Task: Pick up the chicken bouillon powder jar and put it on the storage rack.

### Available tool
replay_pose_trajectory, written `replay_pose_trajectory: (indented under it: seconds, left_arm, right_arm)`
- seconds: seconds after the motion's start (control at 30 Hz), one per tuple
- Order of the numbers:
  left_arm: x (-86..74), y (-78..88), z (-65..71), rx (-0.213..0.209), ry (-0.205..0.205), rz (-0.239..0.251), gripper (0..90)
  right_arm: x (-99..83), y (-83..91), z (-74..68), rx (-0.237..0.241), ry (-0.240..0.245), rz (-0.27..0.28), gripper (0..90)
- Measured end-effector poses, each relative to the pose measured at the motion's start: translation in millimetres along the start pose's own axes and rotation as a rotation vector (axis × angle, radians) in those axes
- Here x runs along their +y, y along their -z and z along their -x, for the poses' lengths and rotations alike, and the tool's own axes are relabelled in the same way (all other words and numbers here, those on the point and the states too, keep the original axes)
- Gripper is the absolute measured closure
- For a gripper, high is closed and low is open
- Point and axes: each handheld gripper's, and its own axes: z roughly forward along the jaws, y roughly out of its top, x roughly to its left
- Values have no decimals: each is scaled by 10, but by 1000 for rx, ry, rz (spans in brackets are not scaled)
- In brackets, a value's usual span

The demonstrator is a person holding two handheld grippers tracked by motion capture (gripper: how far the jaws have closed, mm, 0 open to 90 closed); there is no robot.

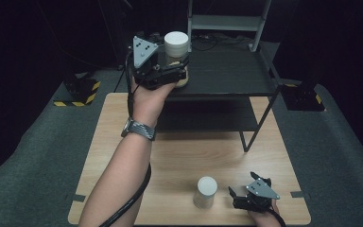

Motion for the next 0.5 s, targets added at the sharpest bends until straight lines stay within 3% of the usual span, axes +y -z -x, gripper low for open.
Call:
replay_pose_trajectory:
  seconds: [0.5]
  left_arm:
    - [-48, 356, -57, -11, -22, -4, 3]
  right_arm:
    - [7, -4, -16, -4, 7, -3, 7]
